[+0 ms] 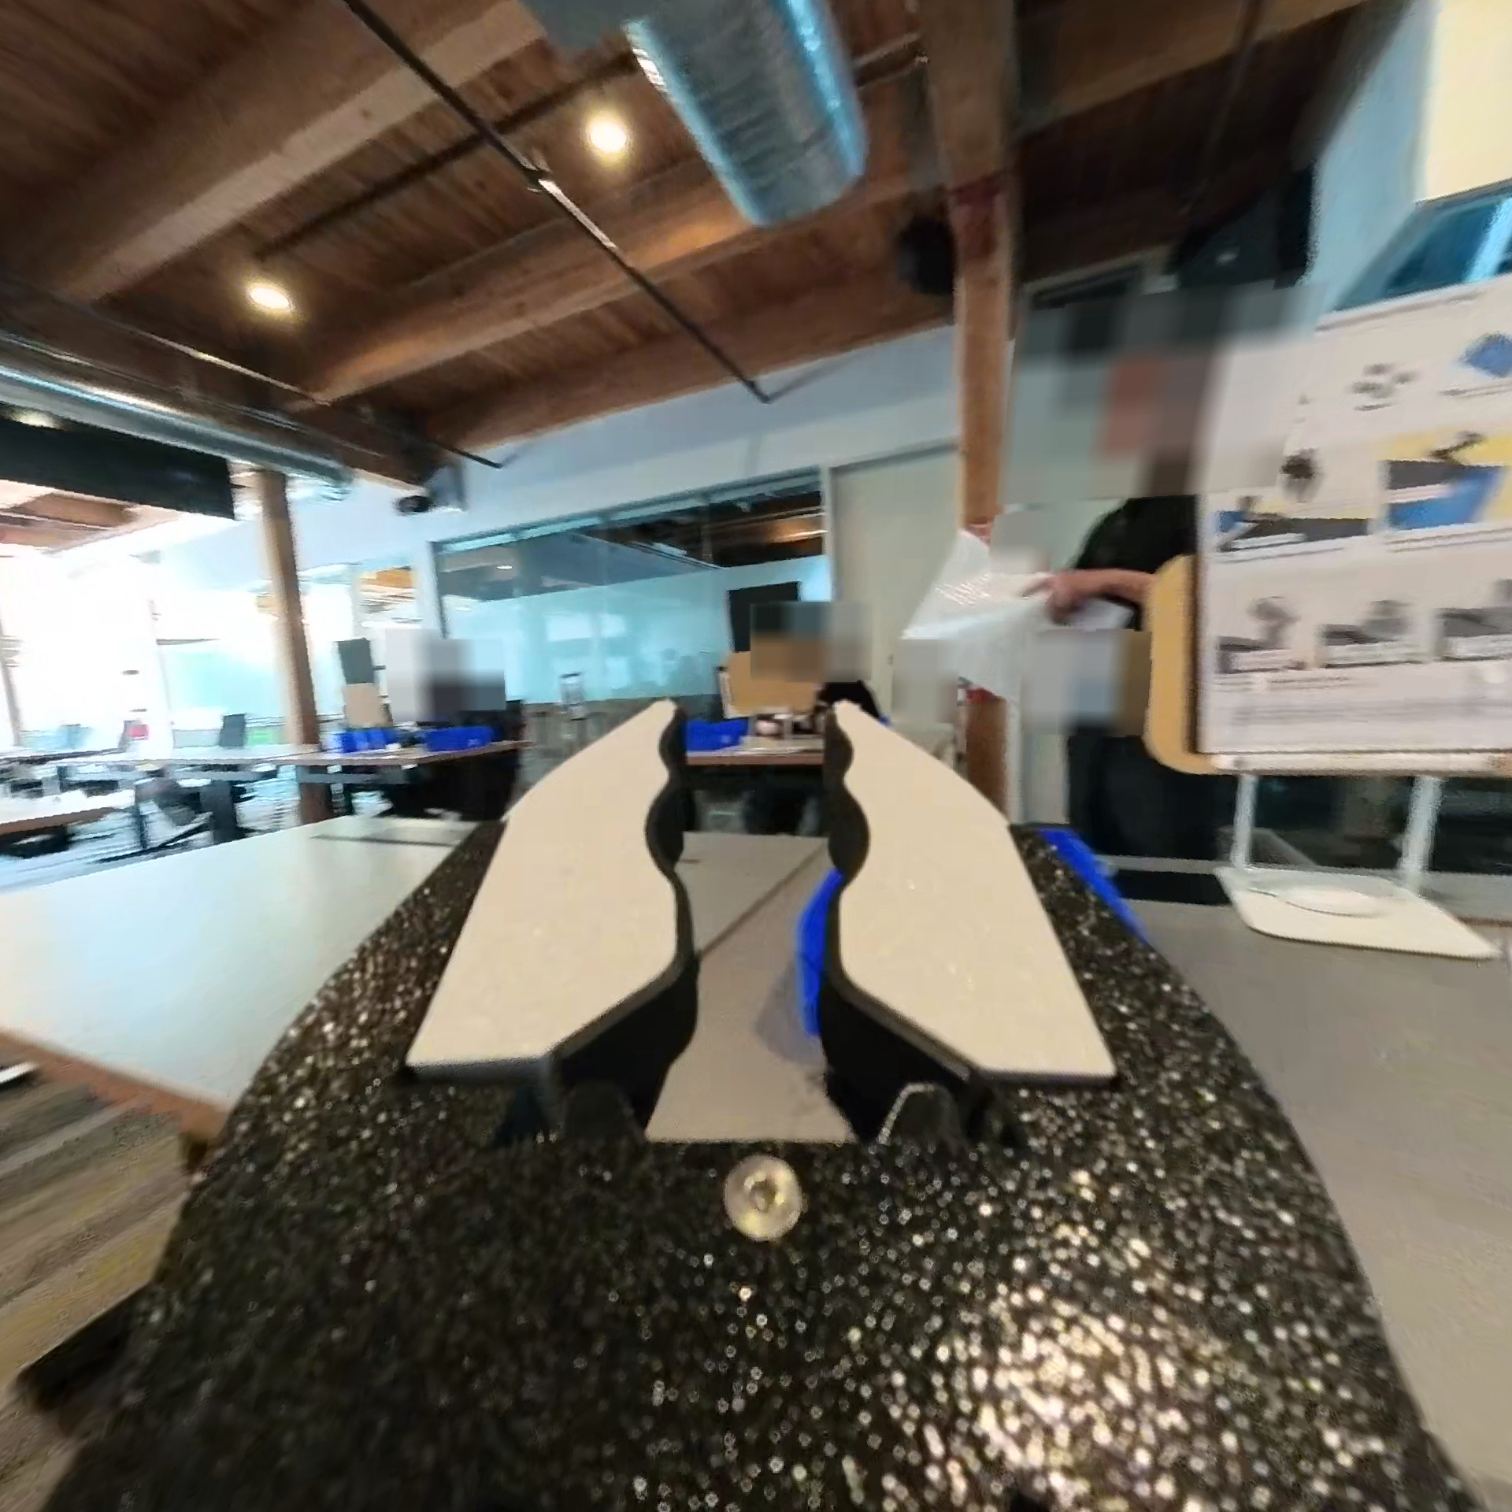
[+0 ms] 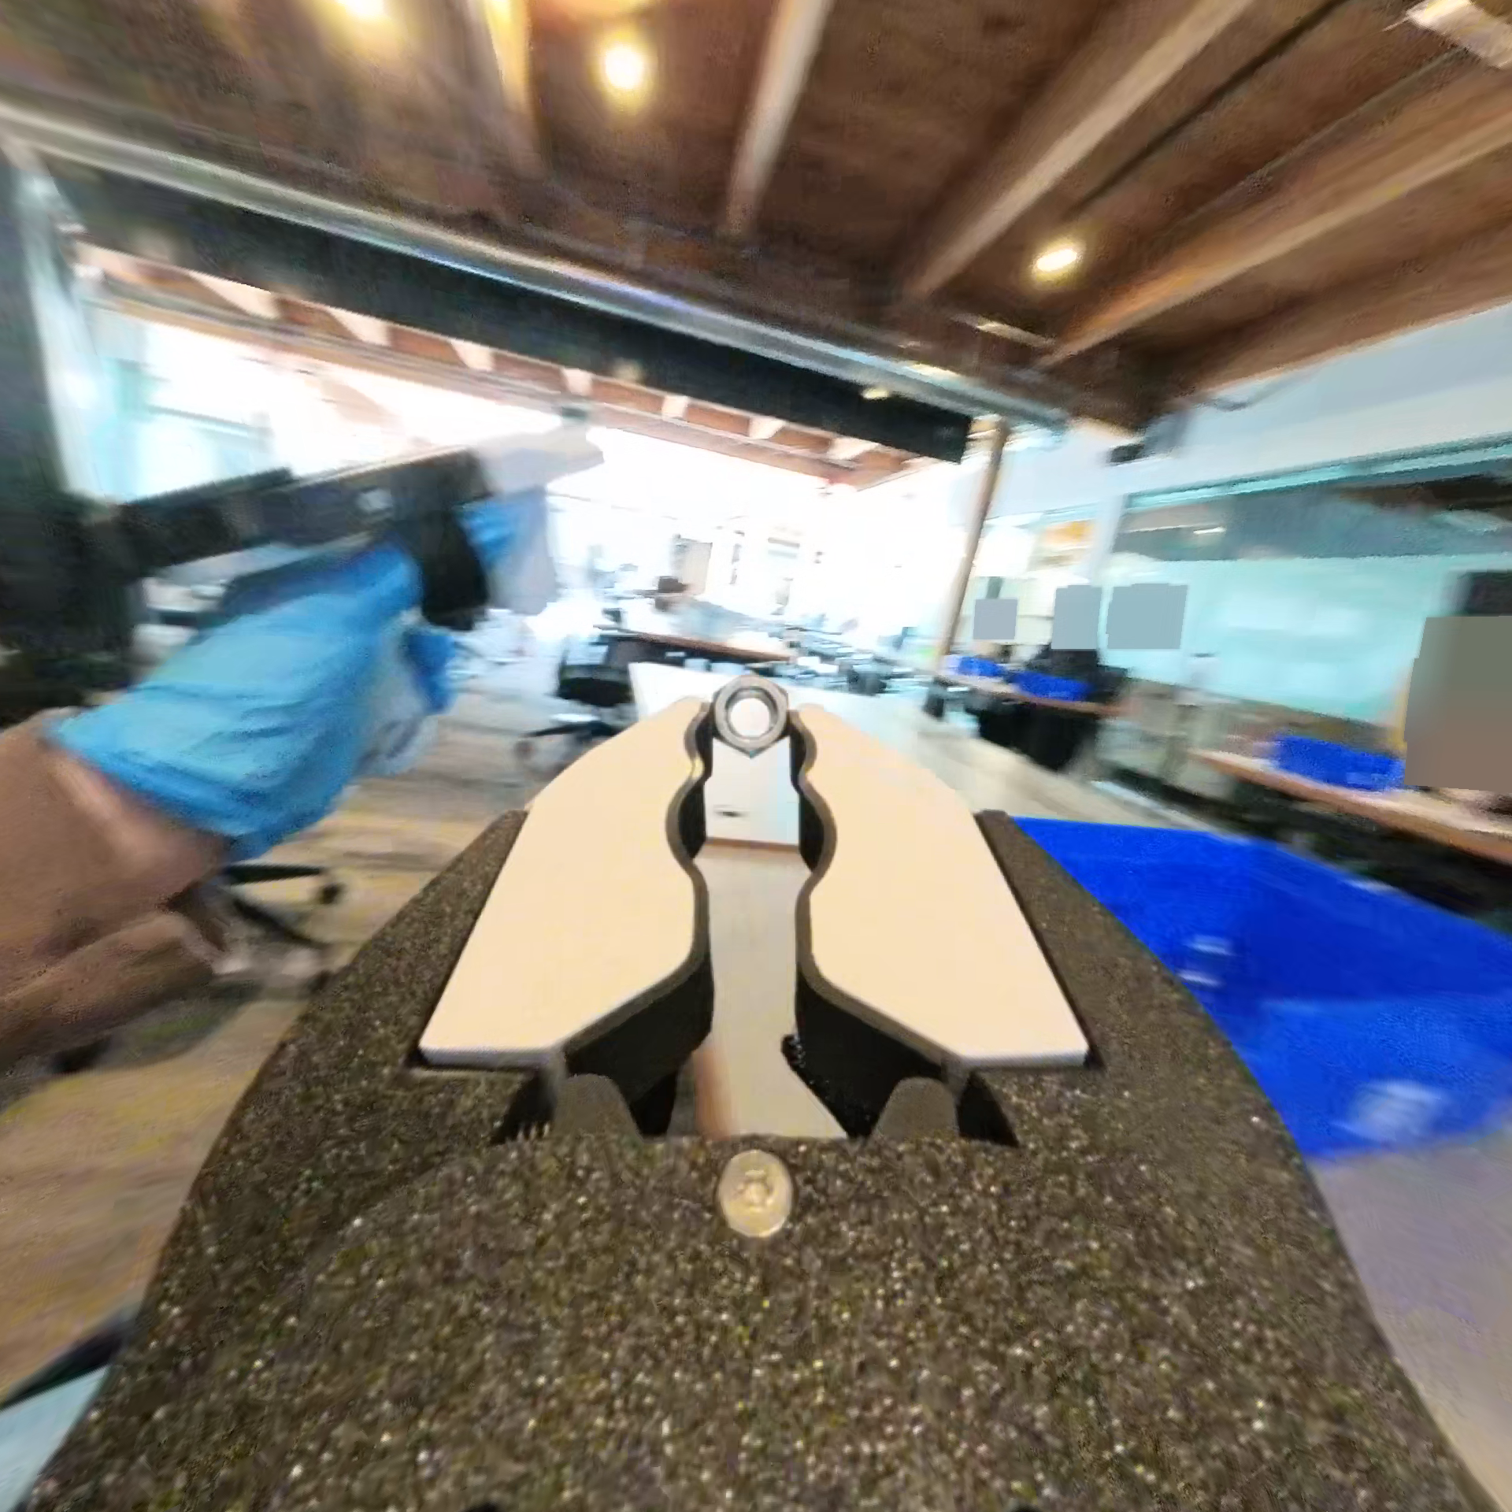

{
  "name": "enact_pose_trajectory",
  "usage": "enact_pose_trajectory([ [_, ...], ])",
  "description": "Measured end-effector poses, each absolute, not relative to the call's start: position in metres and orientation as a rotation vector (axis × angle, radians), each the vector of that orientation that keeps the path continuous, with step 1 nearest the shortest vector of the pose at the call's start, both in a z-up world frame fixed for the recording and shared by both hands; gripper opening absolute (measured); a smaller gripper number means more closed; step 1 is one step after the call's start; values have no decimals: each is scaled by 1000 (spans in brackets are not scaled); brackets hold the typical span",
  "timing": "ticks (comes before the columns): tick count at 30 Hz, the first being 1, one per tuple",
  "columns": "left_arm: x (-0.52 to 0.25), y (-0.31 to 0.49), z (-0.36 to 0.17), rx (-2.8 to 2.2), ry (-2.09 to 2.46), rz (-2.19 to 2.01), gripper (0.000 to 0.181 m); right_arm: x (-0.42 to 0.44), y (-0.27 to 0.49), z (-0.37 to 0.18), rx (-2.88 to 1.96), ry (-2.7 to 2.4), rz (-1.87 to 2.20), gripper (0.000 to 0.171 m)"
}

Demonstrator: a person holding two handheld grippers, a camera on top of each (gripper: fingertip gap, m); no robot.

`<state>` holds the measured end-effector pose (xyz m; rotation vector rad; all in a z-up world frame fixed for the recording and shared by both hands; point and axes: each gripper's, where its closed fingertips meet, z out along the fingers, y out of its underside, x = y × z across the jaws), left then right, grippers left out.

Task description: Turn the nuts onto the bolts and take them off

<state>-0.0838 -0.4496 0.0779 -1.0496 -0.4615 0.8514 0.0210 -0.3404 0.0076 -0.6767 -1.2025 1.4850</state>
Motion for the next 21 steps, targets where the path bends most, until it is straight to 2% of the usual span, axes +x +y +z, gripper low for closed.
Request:
enact_pose_trajectory([
  [6,-37,-305,59,-1165,-249,636,33,45,-154,23,-769,-1058,974,17],
  [12,-10,-146,23,-1276,-25,486,33,29,-10,-19,-890,-1004,775,17],
  [15,-23,-74,10,-1293,43,472,34,22,45,-53,-983,-988,734,17],
  [19,-55,10,-6,-1270,40,320,39,16,85,-47,-970,-977,685,17],
  [21,-66,41,-16,-1275,65,297,39,11,99,-63,-1039,-987,692,17],
])
